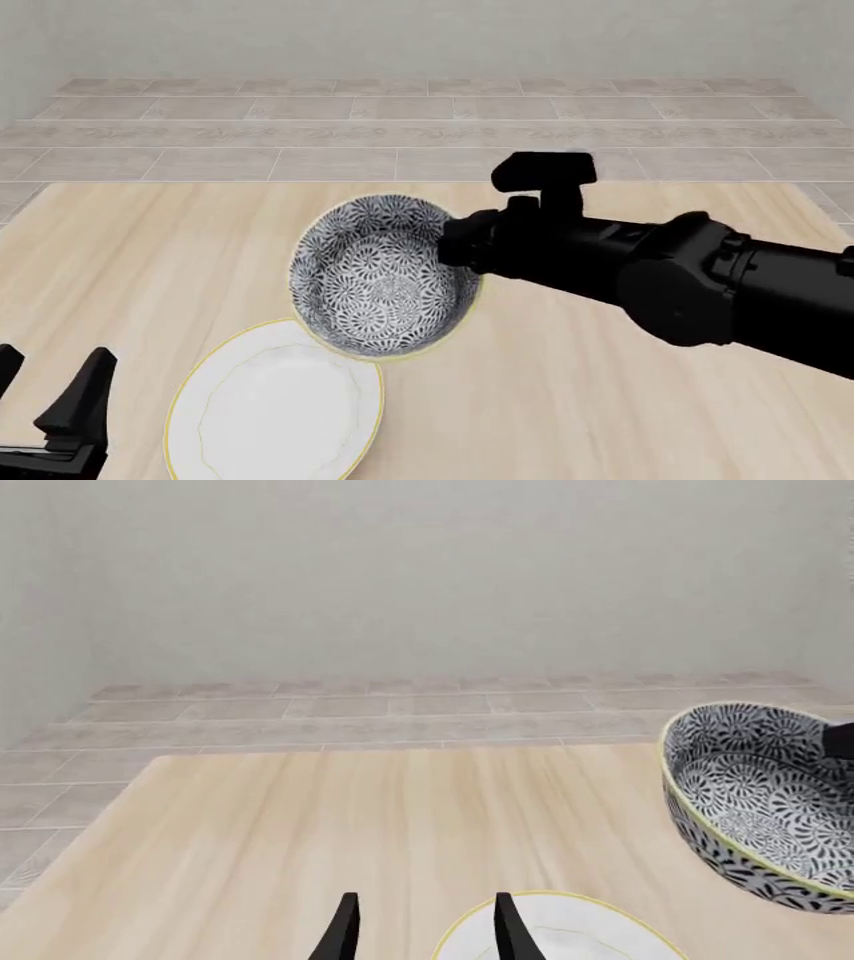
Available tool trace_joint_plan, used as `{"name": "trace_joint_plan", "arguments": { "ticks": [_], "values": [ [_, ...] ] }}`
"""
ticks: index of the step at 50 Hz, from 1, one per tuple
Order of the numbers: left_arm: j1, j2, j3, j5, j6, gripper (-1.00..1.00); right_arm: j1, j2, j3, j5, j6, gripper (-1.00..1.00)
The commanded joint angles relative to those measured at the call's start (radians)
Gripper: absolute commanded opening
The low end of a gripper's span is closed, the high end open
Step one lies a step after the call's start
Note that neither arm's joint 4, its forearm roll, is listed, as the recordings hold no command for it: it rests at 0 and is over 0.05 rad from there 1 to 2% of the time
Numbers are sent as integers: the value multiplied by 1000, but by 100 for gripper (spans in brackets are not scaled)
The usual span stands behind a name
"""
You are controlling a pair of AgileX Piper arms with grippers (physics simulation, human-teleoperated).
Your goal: Put the bowl on the plate.
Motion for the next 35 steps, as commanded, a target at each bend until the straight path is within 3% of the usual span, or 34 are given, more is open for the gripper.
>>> {"name": "trace_joint_plan", "arguments": {
  "ticks": [1, 14, 35],
  "values": [
    [2, -1, 0, 1, 0, 100, 44, 44, -3, -45, 71, -100],
    [3, 3, 0, -4, -1, 100, 78, 93, 6, -83, 133, -100],
    [1, 7, 0, -2, -3, 100, 110, 152, -61, -66, 143, -100]
  ]
}}
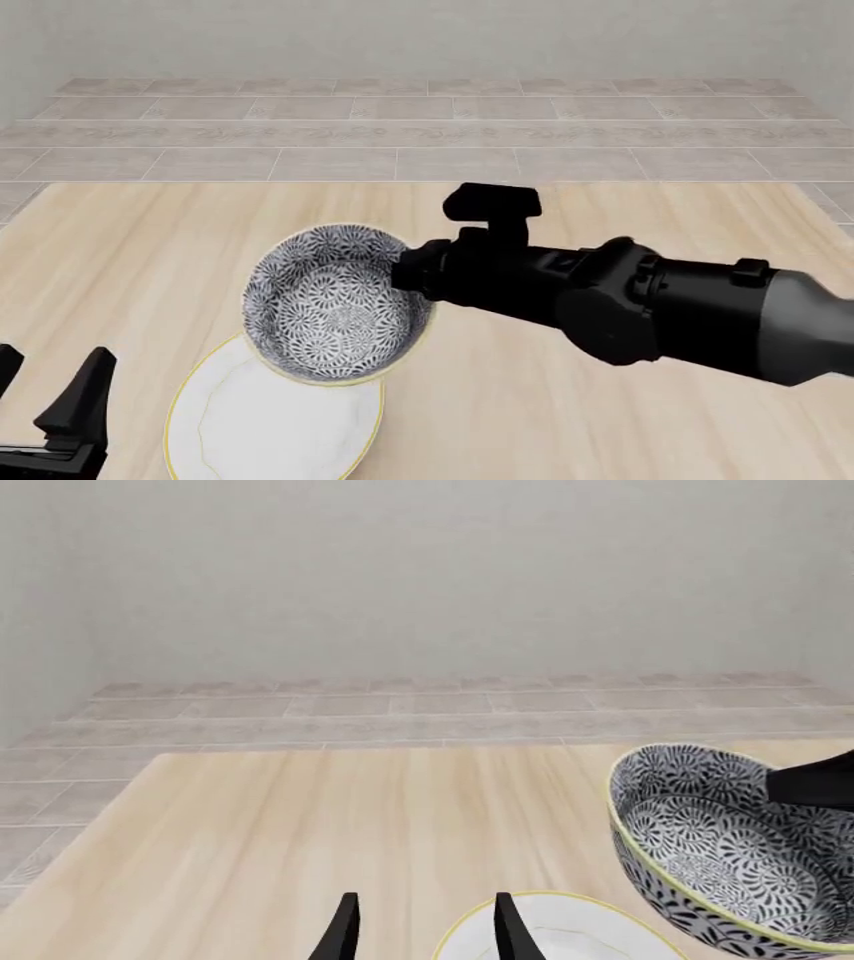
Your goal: Put the bowl on the plate.
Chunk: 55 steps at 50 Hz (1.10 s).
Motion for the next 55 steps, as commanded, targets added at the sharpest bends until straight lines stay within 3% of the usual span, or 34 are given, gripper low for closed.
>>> {"name": "trace_joint_plan", "arguments": {
  "ticks": [1, 28, 55],
  "values": [
    [-3, 2, 0, -1, 0, 100, 21, 34, -52, 12, 6, -100],
    [9, -6, 0, 10, 5, 100, 137, 205, -156, 19, -22, -100],
    [13, -9, 0, 9, 10, 100, 147, 295, -198, 15, -19, -100]
  ]
}}
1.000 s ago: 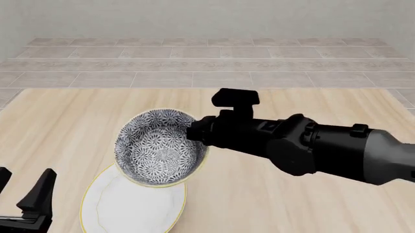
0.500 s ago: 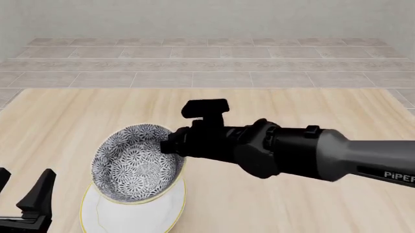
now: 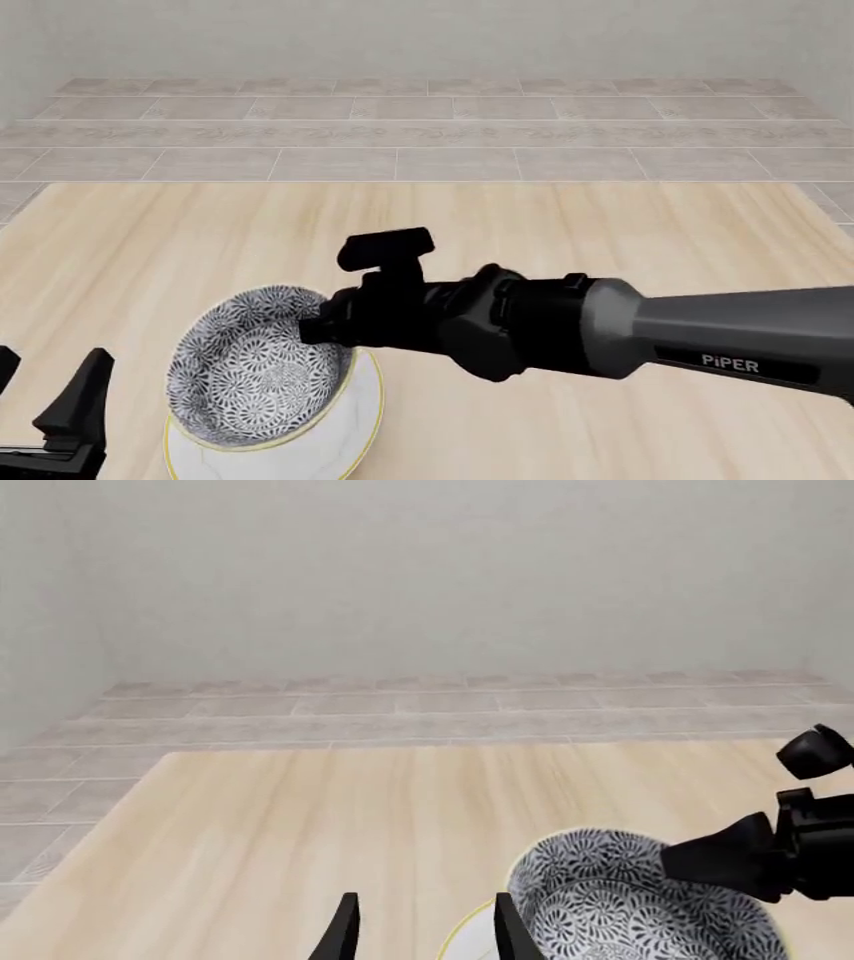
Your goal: Put the bowl on the plate.
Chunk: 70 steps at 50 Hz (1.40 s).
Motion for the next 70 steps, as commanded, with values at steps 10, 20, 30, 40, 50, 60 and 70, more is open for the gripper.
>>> {"name": "trace_joint_plan", "arguments": {
  "ticks": [10, 20, 30, 40, 50, 60, 70],
  "values": [
    [3, -2, 0, -1, 3, 100, -1, 47, -12, -28, 13, -100],
    [6, -3, 0, 1, 3, 100, 4, 73, -7, -44, 22, -100],
    [9, -2, 0, 3, 3, 100, 6, 104, 5, -69, 26, -100],
    [7, -1, 0, 5, 4, 100, 7, 121, 12, -86, 38, -100],
    [7, -1, 0, 5, 6, 100, -1, 143, 11, -100, 39, -100],
    [9, -1, 0, 4, 5, 100, 0, 141, 16, -108, 37, -100],
    [10, -1, 0, 6, 5, 100, -6, 154, 16, -114, 41, -100]
  ]
}}
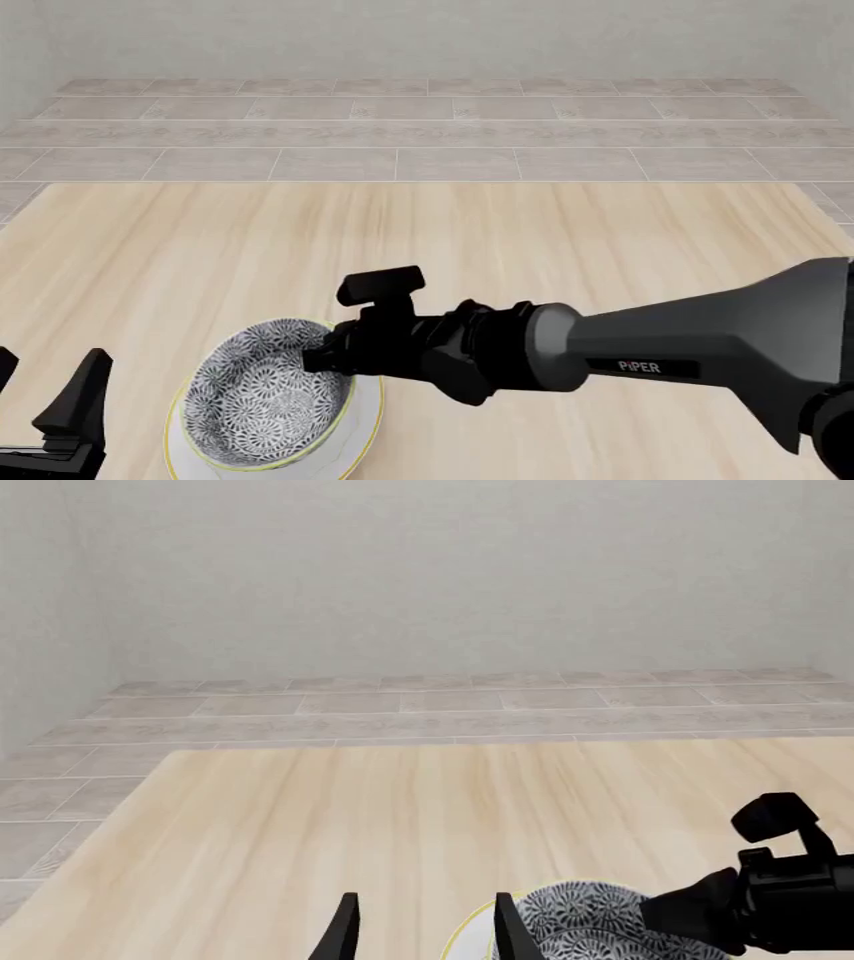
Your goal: Put the bowl on the plate.
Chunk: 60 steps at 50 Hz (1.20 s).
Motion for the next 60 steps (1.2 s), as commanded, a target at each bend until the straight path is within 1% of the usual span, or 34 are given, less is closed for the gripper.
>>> {"name": "trace_joint_plan", "arguments": {
  "ticks": [1, 31, 59, 60],
  "values": [
    [1, 0, 0, 2, 0, 100, -4, 8, -4, -10, 8, -100],
    [-2, 0, 0, 1, 1, 100, -4, 22, 1, -19, 12, -100],
    [-14, 2, 0, -4, 4, 100, -12, 10, 3, -16, -19, -100],
    [-14, 2, 0, -3, 4, 100, -13, 9, 3, -15, -21, 100]
  ]
}}
